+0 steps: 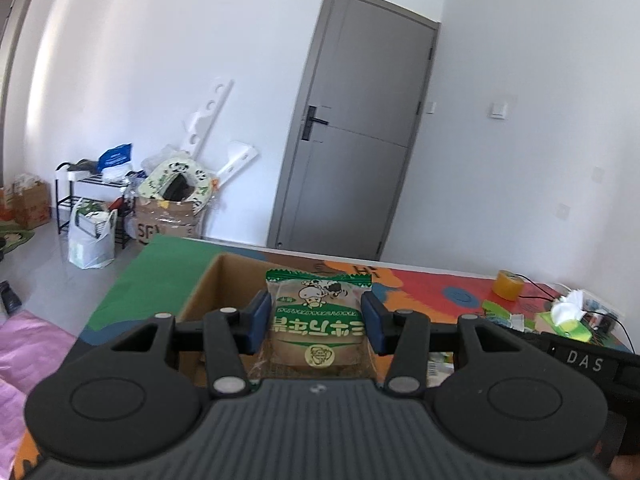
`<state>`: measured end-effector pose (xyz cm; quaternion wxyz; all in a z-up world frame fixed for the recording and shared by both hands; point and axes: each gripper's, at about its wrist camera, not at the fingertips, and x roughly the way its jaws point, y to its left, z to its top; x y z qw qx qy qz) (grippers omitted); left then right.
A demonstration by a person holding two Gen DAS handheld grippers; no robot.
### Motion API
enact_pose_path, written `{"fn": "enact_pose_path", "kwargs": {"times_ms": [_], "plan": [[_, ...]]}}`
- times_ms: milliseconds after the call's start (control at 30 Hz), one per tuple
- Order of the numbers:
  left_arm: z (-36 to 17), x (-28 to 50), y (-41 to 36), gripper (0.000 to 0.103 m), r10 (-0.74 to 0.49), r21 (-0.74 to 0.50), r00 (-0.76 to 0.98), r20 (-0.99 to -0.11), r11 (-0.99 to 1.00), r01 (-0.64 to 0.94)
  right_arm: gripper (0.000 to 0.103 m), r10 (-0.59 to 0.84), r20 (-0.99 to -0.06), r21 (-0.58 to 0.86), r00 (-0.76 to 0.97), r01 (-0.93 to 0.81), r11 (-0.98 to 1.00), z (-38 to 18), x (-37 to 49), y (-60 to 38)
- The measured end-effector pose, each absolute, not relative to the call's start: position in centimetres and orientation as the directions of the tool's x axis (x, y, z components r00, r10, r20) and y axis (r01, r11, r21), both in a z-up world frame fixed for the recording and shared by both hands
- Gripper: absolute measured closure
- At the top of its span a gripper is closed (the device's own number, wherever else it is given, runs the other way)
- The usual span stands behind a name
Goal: Organize snacks
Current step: 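Carry green-labelled packet in left gripper while right carries blue-green packet to box, then open left gripper over box releasing packet while right releases blue-green packet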
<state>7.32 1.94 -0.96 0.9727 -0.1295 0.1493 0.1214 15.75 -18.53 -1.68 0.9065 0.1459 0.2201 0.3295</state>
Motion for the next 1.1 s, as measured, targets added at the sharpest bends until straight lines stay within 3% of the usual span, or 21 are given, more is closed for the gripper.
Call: {"fn": "enact_pose_path", "kwargs": {"times_ms": [367,600,967,1000,1100], "plan": [[-2.5,8.1,5.6,0.054,0.203,-0.250,0.900,-0.386,0.916,-0.314,0.072,0.690,-0.329,0.374,0.645,-0.582,0.722,-1.2,15.9,-13.8],[-2.8,6.8,7.6,0.030,0.213,-0.289,0.899,-0.383,0.897,-0.335,0.071,0.700,-0.345,0.347,0.625,-0.608,0.714,-0.8,15.8,-11.3],[-2.9,5.6,11.0,0.015,0.308,-0.296,0.856,-0.415,0.844,-0.448,0.071,0.734,-0.351,0.344,0.581,-0.649,0.679,-0.5,15.8,-7.4],[-3.0,5.6,11.2,0.013,0.315,-0.295,0.852,-0.417,0.840,-0.455,0.068,0.737,-0.352,0.345,0.577,-0.652,0.675,-0.4,15.9,-7.0],[-3.0,5.5,11.8,0.010,0.332,-0.297,0.842,-0.425,0.827,-0.476,0.031,0.735,-0.344,0.330,0.584,-0.658,0.677,-0.2,16.0,-6.4]]}}
